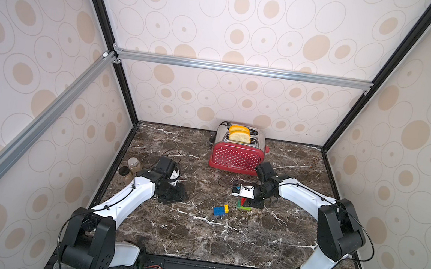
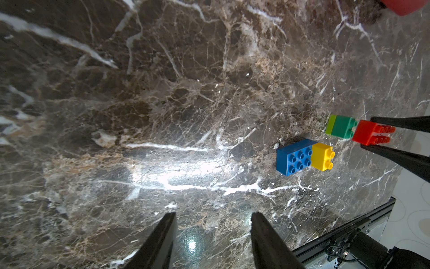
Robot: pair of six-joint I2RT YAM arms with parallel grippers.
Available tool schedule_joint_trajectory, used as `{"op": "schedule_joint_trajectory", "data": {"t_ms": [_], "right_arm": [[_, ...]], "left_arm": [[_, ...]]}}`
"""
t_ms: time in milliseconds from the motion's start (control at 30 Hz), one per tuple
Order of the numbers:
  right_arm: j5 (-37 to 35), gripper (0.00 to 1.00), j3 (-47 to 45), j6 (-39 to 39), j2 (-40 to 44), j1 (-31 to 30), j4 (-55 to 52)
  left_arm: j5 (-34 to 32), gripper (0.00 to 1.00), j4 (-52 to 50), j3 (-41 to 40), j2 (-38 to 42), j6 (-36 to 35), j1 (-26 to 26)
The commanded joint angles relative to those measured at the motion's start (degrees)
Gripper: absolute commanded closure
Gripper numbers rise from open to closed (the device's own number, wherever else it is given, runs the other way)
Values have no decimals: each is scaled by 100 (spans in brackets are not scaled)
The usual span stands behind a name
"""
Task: Assemble the number 5 with lego
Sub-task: Assemble the lego brick with the lego brick.
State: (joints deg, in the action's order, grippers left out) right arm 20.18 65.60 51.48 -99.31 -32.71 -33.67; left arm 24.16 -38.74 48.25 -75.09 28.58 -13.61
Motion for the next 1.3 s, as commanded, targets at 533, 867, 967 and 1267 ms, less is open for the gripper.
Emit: {"op": "schedule_joint_trajectory", "data": {"t_ms": [533, 867, 967, 1267], "right_arm": [[387, 73, 367, -177, -344, -95, -382], [70, 74, 332, -237, -469, -115, -273], [26, 74, 295, -277, -460, -122, -256], [-175, 78, 229, -284, -626, -164, -261]], "left_arm": [[-34, 46, -1, -8, 38, -124, -18], [-77, 46, -62, -9, 69, -168, -11], [-96, 46, -63, -4, 82, -170, -14], [-114, 46, -37, -23, 64, -168, -11]]}}
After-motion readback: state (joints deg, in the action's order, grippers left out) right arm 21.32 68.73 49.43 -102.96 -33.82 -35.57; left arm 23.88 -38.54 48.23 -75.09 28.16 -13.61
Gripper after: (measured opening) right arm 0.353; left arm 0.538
